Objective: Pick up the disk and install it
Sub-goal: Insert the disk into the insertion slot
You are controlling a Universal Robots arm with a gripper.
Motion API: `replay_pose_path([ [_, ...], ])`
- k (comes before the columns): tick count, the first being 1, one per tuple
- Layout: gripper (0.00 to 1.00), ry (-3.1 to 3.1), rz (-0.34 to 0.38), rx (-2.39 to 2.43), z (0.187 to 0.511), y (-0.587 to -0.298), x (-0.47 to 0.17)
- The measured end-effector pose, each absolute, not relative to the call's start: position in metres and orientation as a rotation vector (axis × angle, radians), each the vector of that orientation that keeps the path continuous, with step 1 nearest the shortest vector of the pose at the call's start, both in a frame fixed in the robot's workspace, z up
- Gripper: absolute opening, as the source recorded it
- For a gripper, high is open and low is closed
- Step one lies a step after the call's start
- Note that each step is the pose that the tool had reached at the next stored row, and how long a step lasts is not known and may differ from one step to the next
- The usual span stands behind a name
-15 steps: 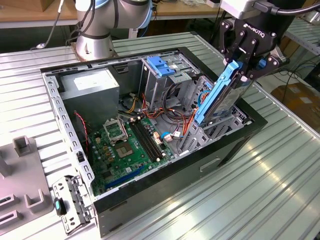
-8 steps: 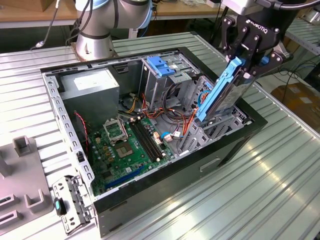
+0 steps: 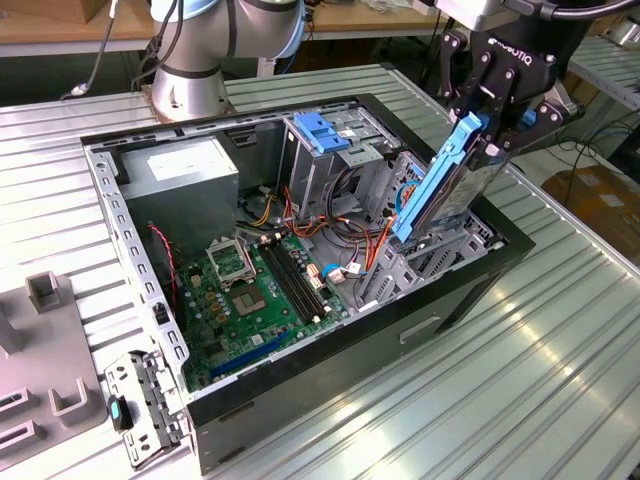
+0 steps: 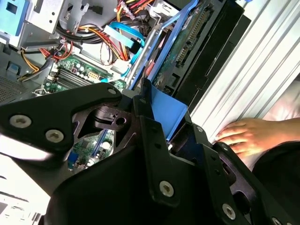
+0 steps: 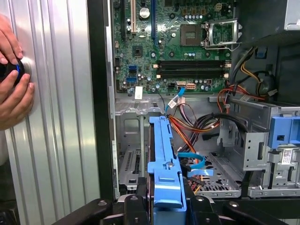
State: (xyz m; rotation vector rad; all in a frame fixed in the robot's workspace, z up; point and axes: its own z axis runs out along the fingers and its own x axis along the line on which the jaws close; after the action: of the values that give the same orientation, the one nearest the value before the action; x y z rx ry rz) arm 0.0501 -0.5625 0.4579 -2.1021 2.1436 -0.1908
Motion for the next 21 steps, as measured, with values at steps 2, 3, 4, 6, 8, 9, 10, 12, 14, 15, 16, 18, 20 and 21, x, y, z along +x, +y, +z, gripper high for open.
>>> replay_pose_path([
  [2, 0.37, 2.140, -0.197, -2.099, 0.458, -0.562, 0.049],
  [3, 0.37, 2.138, -0.200, -2.098, 0.458, -0.562, 0.047],
  [4, 0.37, 2.136, -0.203, -2.097, 0.458, -0.562, 0.045],
  [6, 0.37, 2.131, -0.209, -2.095, 0.458, -0.562, 0.042],
  [8, 0.37, 2.124, -0.219, -2.089, 0.458, -0.563, 0.039],
  [9, 0.37, 2.115, -0.234, -2.082, 0.458, -0.562, 0.038],
  [10, 0.37, 2.103, -0.253, -2.072, 0.458, -0.562, 0.036],
  [12, 0.37, 2.092, -0.268, -2.065, 0.457, -0.562, 0.034],
  [14, 0.37, 2.087, -0.273, -2.064, 0.457, -0.562, 0.032],
  [15, 0.37, 2.085, -0.275, -2.064, 0.457, -0.562, 0.030],
  [16, 0.37, 2.084, -0.276, -2.064, 0.456, -0.562, 0.028],
  [18, 0.37, 2.080, -0.280, -2.062, 0.455, -0.563, 0.024],
  [20, 0.37, 2.077, -0.283, -2.061, 0.454, -0.563, 0.022],
  [21, 0.37, 2.077, -0.284, -2.061, 0.453, -0.563, 0.022],
])
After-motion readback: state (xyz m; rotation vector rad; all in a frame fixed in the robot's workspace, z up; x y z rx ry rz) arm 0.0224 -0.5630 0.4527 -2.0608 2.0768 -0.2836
